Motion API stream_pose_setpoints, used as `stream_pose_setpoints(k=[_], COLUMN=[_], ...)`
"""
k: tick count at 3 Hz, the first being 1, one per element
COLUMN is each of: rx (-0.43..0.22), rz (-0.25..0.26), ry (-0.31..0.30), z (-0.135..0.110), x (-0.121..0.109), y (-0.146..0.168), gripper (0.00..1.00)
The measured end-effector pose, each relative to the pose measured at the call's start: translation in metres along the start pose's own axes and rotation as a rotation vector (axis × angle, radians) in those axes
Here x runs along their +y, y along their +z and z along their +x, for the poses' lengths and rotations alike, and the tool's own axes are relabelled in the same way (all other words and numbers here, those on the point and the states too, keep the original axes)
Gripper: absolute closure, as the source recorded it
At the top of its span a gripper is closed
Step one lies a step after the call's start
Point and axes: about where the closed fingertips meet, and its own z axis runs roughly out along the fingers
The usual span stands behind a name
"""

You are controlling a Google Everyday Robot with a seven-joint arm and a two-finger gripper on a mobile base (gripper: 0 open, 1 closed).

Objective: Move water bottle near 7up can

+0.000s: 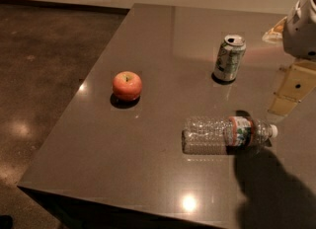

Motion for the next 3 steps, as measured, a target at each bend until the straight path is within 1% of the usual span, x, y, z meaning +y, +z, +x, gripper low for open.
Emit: stream_pose_setpoints(k=[1, 2, 3], rx=[0.0, 0.004, 0.017], rz=[0.001, 0.013, 0.009], ry=[0.0, -0.024, -0.05], z=[0.0, -0.001, 0.002], x=[0.0, 0.003, 0.007], y=[0.0, 0.007, 0.022], gripper=[0.0, 0.0, 0.0])
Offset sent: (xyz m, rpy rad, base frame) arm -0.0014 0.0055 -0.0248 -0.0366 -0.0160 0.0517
